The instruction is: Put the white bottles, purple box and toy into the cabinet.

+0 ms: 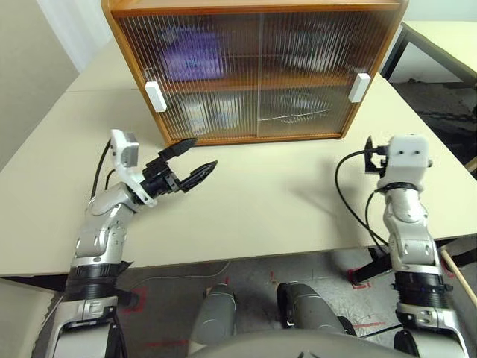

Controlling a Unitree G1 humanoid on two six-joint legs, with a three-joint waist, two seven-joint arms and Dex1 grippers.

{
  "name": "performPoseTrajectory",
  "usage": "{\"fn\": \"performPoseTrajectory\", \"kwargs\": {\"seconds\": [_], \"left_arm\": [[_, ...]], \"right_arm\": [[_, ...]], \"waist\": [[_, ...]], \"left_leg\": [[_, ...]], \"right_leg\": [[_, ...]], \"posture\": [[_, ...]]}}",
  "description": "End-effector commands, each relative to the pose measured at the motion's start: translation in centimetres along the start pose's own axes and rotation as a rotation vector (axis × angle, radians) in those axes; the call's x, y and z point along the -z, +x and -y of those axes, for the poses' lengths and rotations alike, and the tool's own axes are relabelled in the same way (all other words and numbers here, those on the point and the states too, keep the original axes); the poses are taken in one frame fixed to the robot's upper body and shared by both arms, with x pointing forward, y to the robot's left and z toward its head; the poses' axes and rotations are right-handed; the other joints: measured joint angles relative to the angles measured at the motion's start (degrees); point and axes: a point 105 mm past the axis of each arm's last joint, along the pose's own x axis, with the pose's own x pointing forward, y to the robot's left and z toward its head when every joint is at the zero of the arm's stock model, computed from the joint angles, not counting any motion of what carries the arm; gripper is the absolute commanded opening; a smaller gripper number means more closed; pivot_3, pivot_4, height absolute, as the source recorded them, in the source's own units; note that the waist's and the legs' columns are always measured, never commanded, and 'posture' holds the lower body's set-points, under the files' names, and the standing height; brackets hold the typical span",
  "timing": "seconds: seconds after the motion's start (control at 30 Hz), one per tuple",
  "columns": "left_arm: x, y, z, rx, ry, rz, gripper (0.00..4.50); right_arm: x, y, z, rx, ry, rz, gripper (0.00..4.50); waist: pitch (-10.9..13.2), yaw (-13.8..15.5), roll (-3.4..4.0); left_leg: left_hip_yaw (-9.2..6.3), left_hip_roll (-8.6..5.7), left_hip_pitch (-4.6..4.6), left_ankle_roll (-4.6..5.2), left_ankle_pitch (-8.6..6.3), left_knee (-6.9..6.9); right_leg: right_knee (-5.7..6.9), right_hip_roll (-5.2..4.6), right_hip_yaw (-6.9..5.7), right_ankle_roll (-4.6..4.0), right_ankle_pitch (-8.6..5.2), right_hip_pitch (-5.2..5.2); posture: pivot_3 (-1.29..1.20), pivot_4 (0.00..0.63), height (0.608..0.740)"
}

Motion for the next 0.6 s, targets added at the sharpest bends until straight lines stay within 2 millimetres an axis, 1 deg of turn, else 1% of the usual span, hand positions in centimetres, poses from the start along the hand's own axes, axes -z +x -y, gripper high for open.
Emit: {"fn": "performPoseTrajectory", "kwargs": {"seconds": [0.03,0.13,0.23,0.27,0.33,0.4,0.5,0.6], "left_arm": [[0.3,-2.8,-2.3,-0.155,0.005,0.007,4.5],[0.7,-4.6,-3.8,-0.261,0.011,0.008,4.5],[1.5,-8.4,-6.9,-0.503,0.053,-0.003,4.5],[1.6,-9.0,-7.5,-0.547,0.067,-0.007,4.5],[1.4,-11.0,-9.7,-0.714,0.113,-0.016,4.5],[1.2,-12.6,-11.2,-0.84,0.13,-0.011,4.5],[1.4,-13.7,-12.3,-0.941,0.163,-0.023,4.5],[1.9,-13.7,-12.7,-0.965,0.181,-0.042,4.5]], "right_arm": [[0.6,0.1,0.6,-0.07,0.085,0.011,4.47],[0.8,0.1,0.8,-0.12,0.09,0.03,4.47],[1.8,0.0,1.4,-0.16,0.101,0.016,4.47],[2.1,0.0,1.5,-0.165,0.103,0.014,4.47],[2.7,-0.1,1.9,-0.163,0.099,0.013,4.47],[3.1,-0.2,2.3,-0.162,0.094,0.013,4.47],[3.7,-0.3,2.5,-0.156,0.1,0.005,4.47],[4.4,-0.4,2.7,-0.137,0.109,-0.01,4.47]], "waist": [[0.0,0.0,0.0],[0.0,0.1,0.01],[0.0,0.2,0.02],[0.0,0.2,0.02],[0.0,0.3,0.02],[0.0,0.4,0.01],[0.0,0.7,0.01],[0.0,0.8,0.0]], "left_leg": [[-0.01,0.0,0.02,-0.03,-0.02,-0.03],[-0.04,0.0,0.01,-0.1,-0.06,-0.04],[-0.05,-0.01,0.02,-0.1,-0.05,-0.04],[-0.06,-0.01,0.03,-0.09,-0.05,-0.04],[-0.07,-0.01,0.02,-0.09,-0.04,-0.04],[-0.07,-0.01,0.03,-0.03,0.0,-0.04],[-0.07,-0.03,0.05,-0.01,0.01,-0.04],[-0.06,-0.07,0.11,-0.02,0.01,-0.03]], "right_leg": [[0.0,0.01,0.0,0.0,0.0,0.01],[0.0,0.0,0.0,-0.01,-0.01,0.01],[-0.01,0.0,0.0,-0.03,-0.02,0.03],[0.0,0.0,0.0,-0.04,-0.03,0.04],[0.0,0.0,0.0,-0.06,-0.04,0.03],[0.0,0.0,0.0,-0.06,-0.04,0.04],[0.0,0.0,0.0,-0.06,-0.04,0.08],[0.0,-0.03,0.02,-0.05,-0.05,0.16]], "posture": [[0.12,0.08,0.74],[0.13,0.077,0.74],[0.13,0.078,0.74],[0.14,0.079,0.74],[0.14,0.08,0.74],[0.14,0.081,0.74],[0.14,0.08,0.74],[0.13,0.082,0.74]]}}
